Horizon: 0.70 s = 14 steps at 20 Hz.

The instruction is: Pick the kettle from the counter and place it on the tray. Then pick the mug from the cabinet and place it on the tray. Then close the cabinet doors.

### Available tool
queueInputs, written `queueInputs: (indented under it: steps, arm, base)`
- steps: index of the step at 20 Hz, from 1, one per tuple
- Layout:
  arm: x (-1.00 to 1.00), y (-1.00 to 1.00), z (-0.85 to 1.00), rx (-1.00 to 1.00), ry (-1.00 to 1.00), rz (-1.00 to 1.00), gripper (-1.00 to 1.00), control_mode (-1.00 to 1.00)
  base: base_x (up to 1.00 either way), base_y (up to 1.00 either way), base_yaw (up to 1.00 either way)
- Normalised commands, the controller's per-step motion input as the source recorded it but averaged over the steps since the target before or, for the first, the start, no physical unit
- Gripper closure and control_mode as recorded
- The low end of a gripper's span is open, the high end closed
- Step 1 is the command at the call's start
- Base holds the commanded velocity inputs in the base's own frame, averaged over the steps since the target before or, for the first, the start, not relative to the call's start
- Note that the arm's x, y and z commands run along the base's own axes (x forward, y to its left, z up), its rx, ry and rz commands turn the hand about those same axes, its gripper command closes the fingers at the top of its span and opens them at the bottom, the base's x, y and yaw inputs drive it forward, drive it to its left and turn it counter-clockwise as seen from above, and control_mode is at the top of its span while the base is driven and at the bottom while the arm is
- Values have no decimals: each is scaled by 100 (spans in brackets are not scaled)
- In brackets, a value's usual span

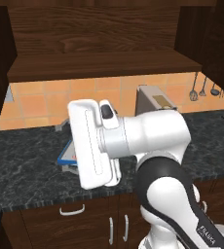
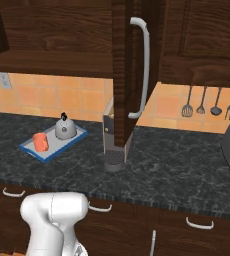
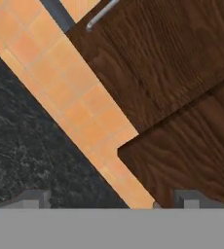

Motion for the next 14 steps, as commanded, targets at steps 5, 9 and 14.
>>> queueInputs:
  steps: [5,9,14]
  arm:
    - [-37,47,38,1,-12,10,-100,-100]
    - [-44,39,32,5,-2,12,-100,-100]
    - [-24,37,34,1,-4,11,-100,-100]
  base:
    - [0,0,0]
    - [0,0,0]
    - [0,0,0]
